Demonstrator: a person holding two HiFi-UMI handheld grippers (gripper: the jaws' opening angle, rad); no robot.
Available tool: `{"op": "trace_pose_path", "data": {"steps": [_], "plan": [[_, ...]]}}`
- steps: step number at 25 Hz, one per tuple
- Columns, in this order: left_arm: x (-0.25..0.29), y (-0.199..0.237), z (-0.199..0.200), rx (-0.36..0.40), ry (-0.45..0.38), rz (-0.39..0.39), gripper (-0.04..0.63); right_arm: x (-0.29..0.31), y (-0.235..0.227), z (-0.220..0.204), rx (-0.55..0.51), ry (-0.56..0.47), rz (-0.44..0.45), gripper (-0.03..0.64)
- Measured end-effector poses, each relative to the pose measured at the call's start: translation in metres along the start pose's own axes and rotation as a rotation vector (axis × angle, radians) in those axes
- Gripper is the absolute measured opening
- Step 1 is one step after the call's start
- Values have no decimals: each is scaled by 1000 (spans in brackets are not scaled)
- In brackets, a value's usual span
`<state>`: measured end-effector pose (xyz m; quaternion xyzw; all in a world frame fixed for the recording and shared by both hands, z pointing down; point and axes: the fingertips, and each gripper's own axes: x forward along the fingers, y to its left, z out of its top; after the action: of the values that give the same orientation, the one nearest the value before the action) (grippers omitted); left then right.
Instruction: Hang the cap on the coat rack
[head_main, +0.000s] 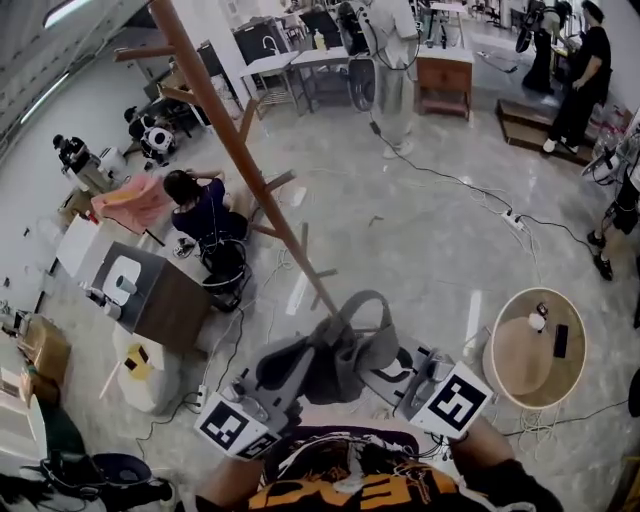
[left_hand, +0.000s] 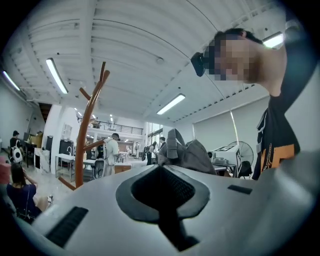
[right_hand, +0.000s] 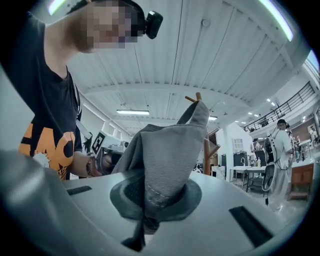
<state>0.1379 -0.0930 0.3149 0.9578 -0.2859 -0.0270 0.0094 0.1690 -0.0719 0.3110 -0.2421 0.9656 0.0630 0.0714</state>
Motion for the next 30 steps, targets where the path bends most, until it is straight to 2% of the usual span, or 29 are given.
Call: {"op": "trace_pose_path", "data": {"steps": [4, 10, 15, 19, 24, 27, 30], "plan": [[14, 21, -4, -60, -30, 43, 34, 6, -16, -6, -54, 40, 52, 15], [19, 62, 8, -93, -74, 104, 34, 41, -54, -8, -41, 43, 107, 15], [29, 120, 22, -70, -106, 94, 34, 91, -100, -11, -49, 69, 93, 15], [38, 159, 10, -30, -124, 78, 34, 120, -130, -33, -36, 77, 58, 15], [45, 198, 9, -35, -138, 31, 32, 154, -162, -47, -27, 108, 20, 15], [53, 213, 5, -41, -119, 34, 32, 162, -177, -53, -9, 110, 20, 15], [65, 219, 7, -19, -91, 63, 32, 162, -191, -54, 24, 111, 59, 15]]}}
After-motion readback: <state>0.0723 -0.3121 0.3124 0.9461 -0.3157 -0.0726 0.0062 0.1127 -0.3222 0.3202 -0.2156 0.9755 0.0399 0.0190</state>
